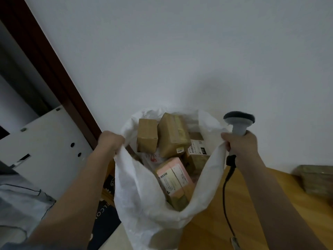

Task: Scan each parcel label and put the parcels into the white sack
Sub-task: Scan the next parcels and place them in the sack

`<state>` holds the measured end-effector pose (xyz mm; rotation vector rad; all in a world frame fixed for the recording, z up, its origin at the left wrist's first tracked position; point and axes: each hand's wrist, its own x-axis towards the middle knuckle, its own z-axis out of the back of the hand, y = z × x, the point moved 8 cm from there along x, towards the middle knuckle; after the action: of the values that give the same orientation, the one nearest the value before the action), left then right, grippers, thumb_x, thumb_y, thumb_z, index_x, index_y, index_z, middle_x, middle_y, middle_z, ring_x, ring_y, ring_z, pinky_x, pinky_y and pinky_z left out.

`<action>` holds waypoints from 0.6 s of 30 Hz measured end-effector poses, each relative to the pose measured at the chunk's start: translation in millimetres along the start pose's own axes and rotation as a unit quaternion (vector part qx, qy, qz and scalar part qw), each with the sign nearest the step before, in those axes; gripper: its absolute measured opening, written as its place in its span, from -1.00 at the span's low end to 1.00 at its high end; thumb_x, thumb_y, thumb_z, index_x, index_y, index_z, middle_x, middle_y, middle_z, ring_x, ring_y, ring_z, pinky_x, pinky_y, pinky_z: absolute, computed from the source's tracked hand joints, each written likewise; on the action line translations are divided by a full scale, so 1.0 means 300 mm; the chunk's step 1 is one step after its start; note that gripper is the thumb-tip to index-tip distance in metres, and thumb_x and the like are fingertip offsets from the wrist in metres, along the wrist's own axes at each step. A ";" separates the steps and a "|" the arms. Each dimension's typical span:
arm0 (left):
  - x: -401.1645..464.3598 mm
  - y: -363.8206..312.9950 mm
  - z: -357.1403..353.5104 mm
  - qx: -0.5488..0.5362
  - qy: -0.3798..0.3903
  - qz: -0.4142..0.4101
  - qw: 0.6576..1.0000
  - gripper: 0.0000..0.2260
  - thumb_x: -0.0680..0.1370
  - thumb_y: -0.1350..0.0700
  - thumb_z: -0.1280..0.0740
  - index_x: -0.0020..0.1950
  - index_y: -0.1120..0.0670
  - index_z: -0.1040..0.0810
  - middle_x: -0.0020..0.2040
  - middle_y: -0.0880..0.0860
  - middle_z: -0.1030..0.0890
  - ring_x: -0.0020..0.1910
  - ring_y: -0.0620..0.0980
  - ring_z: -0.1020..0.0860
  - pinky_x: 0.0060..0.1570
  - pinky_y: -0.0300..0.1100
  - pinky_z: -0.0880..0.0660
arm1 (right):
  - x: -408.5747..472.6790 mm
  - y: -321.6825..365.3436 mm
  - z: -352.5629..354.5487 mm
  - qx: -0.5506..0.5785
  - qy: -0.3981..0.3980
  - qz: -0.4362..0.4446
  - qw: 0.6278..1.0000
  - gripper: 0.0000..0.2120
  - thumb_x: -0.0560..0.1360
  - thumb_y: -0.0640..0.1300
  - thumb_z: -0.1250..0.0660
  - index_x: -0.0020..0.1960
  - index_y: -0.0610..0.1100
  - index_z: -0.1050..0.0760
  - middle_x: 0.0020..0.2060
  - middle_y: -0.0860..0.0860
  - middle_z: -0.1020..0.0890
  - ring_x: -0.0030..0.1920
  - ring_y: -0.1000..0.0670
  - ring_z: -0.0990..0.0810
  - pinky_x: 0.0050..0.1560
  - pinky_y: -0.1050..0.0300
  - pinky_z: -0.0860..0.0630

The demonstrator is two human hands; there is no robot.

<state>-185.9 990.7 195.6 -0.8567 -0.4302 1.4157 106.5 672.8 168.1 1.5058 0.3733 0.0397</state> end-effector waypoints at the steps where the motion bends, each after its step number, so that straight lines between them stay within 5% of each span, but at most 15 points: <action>1: 0.016 -0.011 0.046 -0.021 -0.041 -0.013 0.999 -0.85 0.50 0.32 -0.28 -0.24 0.18 -0.38 -0.25 0.19 -0.41 -0.33 0.10 -0.41 -0.31 -0.11 -0.38 | -0.001 0.033 0.021 0.013 -0.013 0.019 1.000 -0.66 0.43 -0.26 -0.47 0.15 -0.24 -0.46 -0.15 -0.11 -0.55 -0.23 -0.07 -0.54 -0.19 0.06 -0.52; 5: -0.006 0.013 0.160 -0.050 -0.137 -0.040 0.988 -0.68 0.44 0.41 -0.26 -0.37 0.07 -0.26 -0.34 0.07 -0.30 -0.36 0.06 -0.31 -0.23 -0.04 -0.33 | -0.005 0.094 0.105 0.019 -0.053 0.063 0.996 -0.60 0.43 -0.24 -0.47 0.22 -0.21 -0.42 -0.04 -0.13 -0.55 -0.09 -0.11 -0.57 -0.08 0.02 -0.56; 10: -0.068 0.029 0.025 0.031 -0.040 -0.057 0.997 -0.72 0.46 0.26 -0.40 -0.31 0.09 -0.32 -0.33 0.10 -0.36 -0.37 0.04 -0.36 -0.35 -0.11 -0.33 | -0.026 0.040 0.069 -0.039 0.024 0.024 0.999 -0.75 0.46 -0.19 -0.46 0.04 -0.23 -0.46 -0.20 -0.16 -0.54 -0.32 -0.07 -0.50 -0.17 0.02 -0.48; 12: -0.080 0.004 0.022 0.040 -0.053 -0.064 0.996 -0.82 0.49 0.13 -0.41 -0.13 0.17 -0.44 -0.17 0.14 -0.46 -0.27 0.06 -0.47 -0.34 -0.14 -0.38 | -0.029 0.086 0.085 -0.055 0.032 0.046 0.997 -0.74 0.47 -0.16 -0.45 0.07 -0.22 -0.46 -0.19 -0.14 -0.55 -0.35 -0.04 -0.51 -0.22 0.02 -0.48; 15: -0.086 -0.051 0.048 0.095 -0.103 -0.073 0.987 -0.55 0.49 -0.02 -0.39 0.23 0.24 -0.41 0.24 0.24 -0.45 0.14 0.24 -0.49 -0.04 0.05 -0.54 | -0.021 0.216 0.116 -0.064 0.035 0.106 0.992 -0.71 0.48 -0.17 -0.43 0.12 -0.21 -0.43 -0.16 -0.10 -0.55 -0.38 0.03 -0.52 -0.28 0.05 -0.48; 18: -0.088 -0.157 0.035 0.142 -0.108 -0.103 0.978 -0.61 0.51 0.03 -0.36 0.22 0.23 -0.41 0.33 0.27 -0.34 0.25 0.26 -0.41 0.12 0.11 -0.50 | 0.001 0.330 0.096 -0.057 0.055 0.130 0.988 -0.71 0.49 -0.23 -0.40 0.16 -0.20 -0.42 -0.15 -0.10 -0.54 -0.37 0.04 -0.52 -0.31 0.10 -0.48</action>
<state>-165.5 971.3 242.9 -0.4149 -0.4540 1.3418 134.5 652.7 265.3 1.4337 0.2554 0.3462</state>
